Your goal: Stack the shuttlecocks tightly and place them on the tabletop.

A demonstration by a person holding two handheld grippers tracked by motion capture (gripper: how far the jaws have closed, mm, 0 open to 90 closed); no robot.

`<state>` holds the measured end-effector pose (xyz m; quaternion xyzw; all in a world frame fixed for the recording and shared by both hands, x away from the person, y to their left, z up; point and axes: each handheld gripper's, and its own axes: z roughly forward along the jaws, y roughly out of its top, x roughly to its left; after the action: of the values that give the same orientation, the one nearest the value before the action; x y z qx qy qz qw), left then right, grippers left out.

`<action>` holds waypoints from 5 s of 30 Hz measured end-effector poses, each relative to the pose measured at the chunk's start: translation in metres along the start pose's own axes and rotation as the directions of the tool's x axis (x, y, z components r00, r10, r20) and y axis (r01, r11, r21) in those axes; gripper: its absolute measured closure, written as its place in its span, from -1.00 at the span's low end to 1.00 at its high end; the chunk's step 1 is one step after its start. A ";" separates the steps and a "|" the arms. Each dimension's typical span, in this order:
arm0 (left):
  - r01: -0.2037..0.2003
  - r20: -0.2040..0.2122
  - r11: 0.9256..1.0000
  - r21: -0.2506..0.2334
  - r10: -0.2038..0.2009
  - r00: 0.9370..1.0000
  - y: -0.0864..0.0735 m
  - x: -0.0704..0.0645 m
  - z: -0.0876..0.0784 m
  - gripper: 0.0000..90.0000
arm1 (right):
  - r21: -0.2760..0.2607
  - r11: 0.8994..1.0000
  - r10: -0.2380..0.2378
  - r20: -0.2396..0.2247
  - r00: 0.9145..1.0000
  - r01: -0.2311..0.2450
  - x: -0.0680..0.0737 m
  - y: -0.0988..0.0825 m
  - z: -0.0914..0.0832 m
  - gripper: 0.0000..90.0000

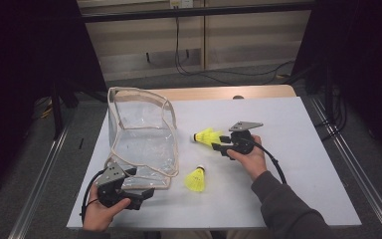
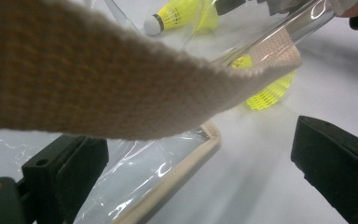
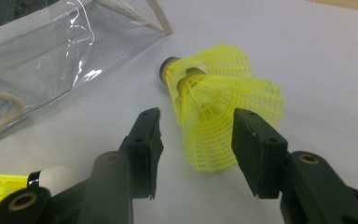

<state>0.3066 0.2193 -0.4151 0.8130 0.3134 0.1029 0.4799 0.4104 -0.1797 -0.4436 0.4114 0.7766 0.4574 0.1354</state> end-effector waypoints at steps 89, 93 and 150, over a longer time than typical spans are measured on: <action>0.001 -0.005 1.000 0.001 -0.001 1.000 0.000 0.000 0.000 -0.91 | -0.052 0.997 -0.060 -0.099 0.993 0.055 0.034 -0.023 -0.047 -0.67; 0.001 -0.007 1.000 0.003 -0.001 1.000 0.000 0.000 0.000 -0.91 | -0.049 0.997 -0.063 -0.110 0.992 0.058 0.037 -0.023 -0.046 -0.68; 0.005 -0.011 1.000 0.003 -0.005 1.000 0.000 0.000 0.001 -0.92 | -0.014 0.993 -0.117 -0.195 0.974 0.117 0.061 -0.024 -0.038 -0.76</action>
<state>0.3070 0.2180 -0.4153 0.8125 0.3182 0.1056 0.4770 0.3378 -0.1623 -0.4324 0.3178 0.8084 0.4881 0.0855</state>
